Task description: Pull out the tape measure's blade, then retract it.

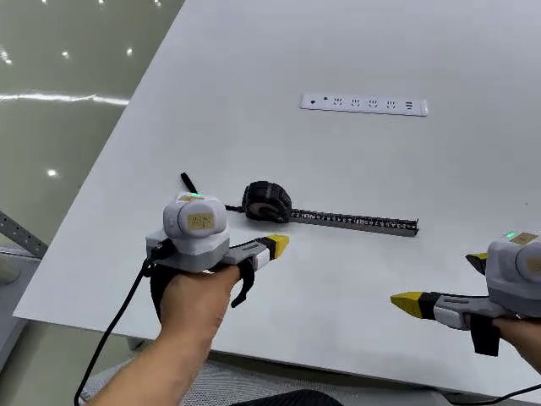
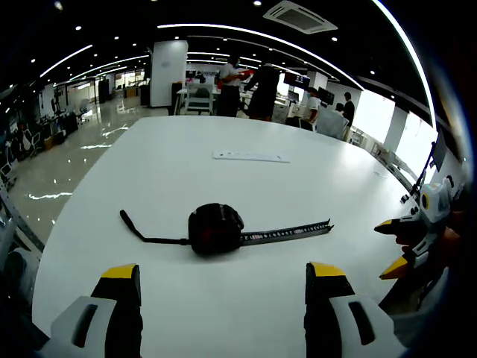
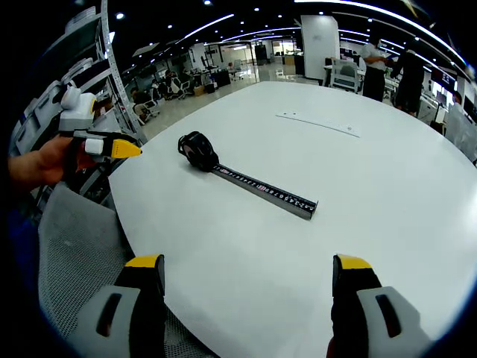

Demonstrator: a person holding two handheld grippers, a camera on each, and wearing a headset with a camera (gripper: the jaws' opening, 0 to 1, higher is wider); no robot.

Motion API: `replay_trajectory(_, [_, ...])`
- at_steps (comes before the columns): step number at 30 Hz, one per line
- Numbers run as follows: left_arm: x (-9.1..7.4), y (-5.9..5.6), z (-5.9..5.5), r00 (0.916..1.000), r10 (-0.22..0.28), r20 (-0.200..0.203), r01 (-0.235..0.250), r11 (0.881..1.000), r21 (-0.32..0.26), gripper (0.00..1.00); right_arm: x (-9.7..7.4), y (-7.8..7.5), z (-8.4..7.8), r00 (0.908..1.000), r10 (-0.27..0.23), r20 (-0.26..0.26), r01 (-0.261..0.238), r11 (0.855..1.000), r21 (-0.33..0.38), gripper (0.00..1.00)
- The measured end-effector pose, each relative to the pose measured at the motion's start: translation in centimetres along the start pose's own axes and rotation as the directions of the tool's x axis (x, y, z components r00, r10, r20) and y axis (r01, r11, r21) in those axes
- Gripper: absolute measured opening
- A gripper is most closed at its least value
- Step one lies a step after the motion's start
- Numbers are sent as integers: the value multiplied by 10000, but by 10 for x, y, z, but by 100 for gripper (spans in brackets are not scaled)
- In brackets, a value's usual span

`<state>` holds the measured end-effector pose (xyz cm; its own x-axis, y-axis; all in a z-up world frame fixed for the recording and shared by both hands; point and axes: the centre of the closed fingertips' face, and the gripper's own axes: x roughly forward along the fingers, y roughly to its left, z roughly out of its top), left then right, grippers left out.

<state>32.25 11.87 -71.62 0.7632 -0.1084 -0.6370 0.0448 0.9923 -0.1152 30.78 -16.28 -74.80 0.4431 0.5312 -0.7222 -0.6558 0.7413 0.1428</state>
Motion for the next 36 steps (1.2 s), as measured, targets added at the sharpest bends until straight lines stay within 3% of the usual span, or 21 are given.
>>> replay_trajectory(15, [27, 4, 5, 9998, 144, -150, -146, 9998, -136, 87, 18, -11, -1, 9987, 247, -439, -258, 9994, -248, 88])
replay_trajectory(26, [46, 1, 9, 9994, 175, -288, -178, 9998, -89, 85, 30, -22, 5, 9967, 362, -730, -412, 9968, -684, 84])
replay_trajectory(36, [64, -1, 13, 9997, 169, -175, -173, 9997, -176, 83, 44, -35, 5, 9933, 494, -1041, -607, 9923, -1083, 82])
